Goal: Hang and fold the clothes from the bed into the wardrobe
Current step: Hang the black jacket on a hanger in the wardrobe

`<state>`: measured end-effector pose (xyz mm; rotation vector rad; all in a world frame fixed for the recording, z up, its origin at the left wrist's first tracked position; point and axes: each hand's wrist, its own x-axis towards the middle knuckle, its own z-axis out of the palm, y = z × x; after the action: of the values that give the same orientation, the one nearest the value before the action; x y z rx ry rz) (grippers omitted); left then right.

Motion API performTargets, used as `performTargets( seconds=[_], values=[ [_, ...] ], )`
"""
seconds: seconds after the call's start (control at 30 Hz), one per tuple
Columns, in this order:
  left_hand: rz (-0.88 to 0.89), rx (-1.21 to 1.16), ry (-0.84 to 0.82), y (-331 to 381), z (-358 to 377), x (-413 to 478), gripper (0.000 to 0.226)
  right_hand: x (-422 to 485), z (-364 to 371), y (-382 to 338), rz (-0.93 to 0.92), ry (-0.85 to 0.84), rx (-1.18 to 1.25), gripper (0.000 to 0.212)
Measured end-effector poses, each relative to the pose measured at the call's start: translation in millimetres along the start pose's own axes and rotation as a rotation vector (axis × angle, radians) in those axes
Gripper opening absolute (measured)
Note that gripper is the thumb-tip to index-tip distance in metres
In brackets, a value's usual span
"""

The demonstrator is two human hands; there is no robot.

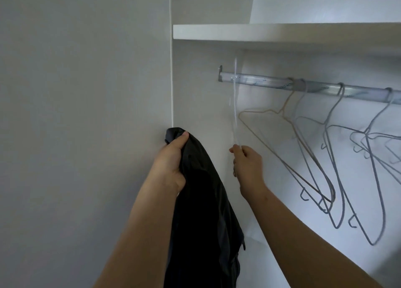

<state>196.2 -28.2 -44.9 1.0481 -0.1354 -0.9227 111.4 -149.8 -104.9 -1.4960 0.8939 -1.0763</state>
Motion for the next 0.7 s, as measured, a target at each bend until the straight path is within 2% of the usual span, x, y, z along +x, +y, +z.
performTargets(
  seconds=[0.1, 0.47, 0.63, 0.7],
  values=[
    [-0.026, 0.017, -0.019, -7, -5, -8, 0.018, -28, -14, -1, 0.012, 0.014, -0.042, 0.025],
    [-0.236, 0.079, -0.198, -64, 5, -53, 0.017, -155, -111, 14, 0.156, 0.158, -0.025, 0.026],
    [-0.286, 0.14, -0.276, -98, 25, -86, 0.027, -199, -155, 12, 0.153, 0.107, -0.065, 0.029],
    [-0.291, 0.174, -0.315, -105, 31, -92, 0.023, -211, -168, 7, 0.152, 0.058, -0.119, 0.027]
  ],
)
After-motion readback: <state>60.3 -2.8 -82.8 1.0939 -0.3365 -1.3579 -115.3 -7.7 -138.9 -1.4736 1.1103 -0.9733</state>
